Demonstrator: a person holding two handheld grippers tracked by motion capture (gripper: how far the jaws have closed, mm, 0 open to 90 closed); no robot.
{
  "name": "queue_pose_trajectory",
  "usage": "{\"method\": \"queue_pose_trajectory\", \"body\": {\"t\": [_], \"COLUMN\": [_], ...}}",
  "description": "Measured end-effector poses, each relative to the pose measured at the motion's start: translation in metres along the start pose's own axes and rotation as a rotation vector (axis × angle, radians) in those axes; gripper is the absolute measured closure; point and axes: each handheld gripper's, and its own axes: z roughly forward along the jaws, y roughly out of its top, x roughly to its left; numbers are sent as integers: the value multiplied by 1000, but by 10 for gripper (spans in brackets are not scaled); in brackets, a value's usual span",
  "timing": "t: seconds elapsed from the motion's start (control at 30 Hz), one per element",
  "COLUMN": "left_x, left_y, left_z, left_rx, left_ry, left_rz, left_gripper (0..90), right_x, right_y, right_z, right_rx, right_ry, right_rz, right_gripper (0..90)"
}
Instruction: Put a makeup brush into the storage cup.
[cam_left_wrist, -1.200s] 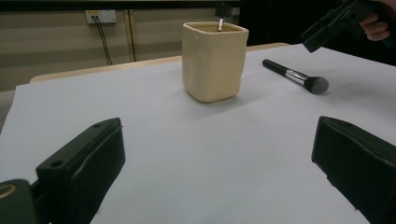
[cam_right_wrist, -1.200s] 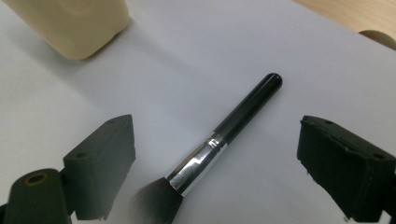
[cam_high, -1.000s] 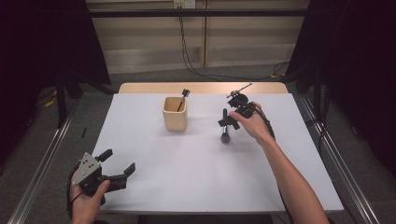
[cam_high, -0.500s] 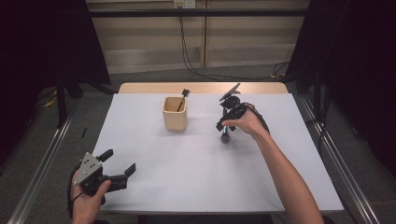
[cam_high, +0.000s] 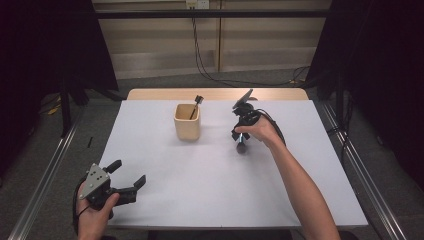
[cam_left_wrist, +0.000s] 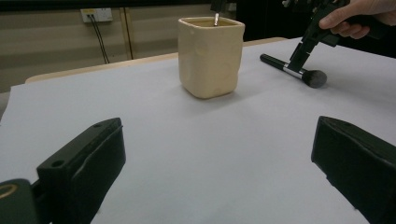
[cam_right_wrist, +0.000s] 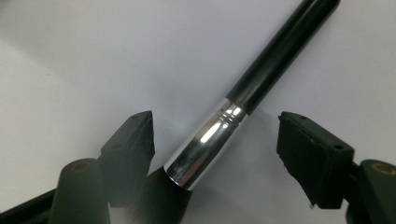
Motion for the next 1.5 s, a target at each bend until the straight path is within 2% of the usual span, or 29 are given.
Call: {"method": "queue_pose_trajectory", "body": {"t": [0.13,0.4,0.53,0.7,0.83,0.97,1.2,1.33,1.5], "left_x": [0,-1,-1,-2,-2,-1,-1,0,-2], "left_y": [0,-1,-1,0,-1,-1,-1,-1,-1], "left_z": [1,1,2,0,0,0,1,1,1], "left_rx": [5,13,18,16,22,17,22,19,19], "left_ry": [-3,-5,-6,-10,-13,-8,-1,-2,-7], "left_rz": [4,12,12,7,21,9,13,11,5], "left_gripper": [29,29,29,29,29,29,28,28,29], "right_x": [-1,2,3,2,0,-1,-2,-4,-6], "right_y": [1,5,5,4,4,4,4,2,0], "right_z": [4,12,12,11,10,9,9,7,1], "right_rx": [13,34,38,55,70,81,82,85,56], "right_ry": [5,-19,-47,-53,-52,-57,-60,-45,-35], "right_rz": [23,46,39,48,67,85,92,95,93], "right_gripper": [352,458,522,579,645,707,721,722,723]}}
